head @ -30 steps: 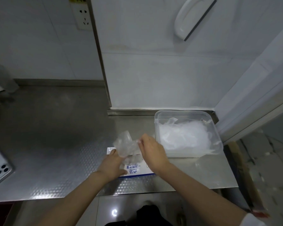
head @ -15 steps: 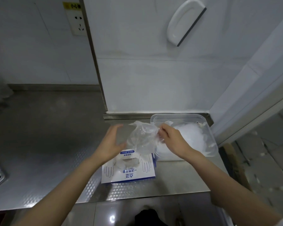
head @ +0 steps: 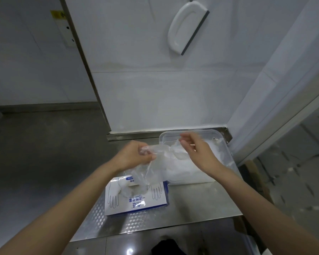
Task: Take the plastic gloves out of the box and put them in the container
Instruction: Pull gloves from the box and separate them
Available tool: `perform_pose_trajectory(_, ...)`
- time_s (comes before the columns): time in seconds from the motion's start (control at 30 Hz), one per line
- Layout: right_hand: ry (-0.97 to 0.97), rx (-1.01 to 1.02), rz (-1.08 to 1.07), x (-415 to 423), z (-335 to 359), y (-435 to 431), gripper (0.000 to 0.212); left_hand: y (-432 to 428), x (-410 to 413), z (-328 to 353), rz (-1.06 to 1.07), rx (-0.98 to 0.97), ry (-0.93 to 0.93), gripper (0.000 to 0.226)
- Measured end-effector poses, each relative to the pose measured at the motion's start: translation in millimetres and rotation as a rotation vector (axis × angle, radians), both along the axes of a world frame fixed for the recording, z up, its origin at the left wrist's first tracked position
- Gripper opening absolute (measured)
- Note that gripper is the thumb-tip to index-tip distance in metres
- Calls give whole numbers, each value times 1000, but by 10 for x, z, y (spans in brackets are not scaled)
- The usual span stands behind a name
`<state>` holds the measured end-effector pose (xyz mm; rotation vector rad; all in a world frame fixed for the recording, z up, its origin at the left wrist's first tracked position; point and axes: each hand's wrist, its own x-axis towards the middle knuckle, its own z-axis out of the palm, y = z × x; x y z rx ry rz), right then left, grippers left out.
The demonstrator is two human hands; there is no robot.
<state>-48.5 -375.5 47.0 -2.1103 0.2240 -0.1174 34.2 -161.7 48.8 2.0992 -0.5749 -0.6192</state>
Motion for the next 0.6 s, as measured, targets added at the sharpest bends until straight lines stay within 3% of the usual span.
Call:
perform_pose_trajectory(0.07, -20, -80, 162, -33, 105, 94, 46, -91, -15, 23, -47, -2, 32, 14)
perform_pose_trajectory(0.13, -5, -354, 324, -49, 118, 194, 64, -178, -27, 46, -96, -17, 81, 14)
perform_pose_trajectory(0.2, -31, -505, 360, -17, 63, 237, 60, -222, -29, 57, -135, -20, 118, 12)
perform_pose_trajectory(0.4, 34, -232, 247, 38, 104, 54, 3, -213, 57, 68, -151, 109, 118, 16)
perform_pose_trajectory(0.6, 127, -195, 217, 53, 91, -201, 29, -272, 78, 152, -157, 88, 121, 15)
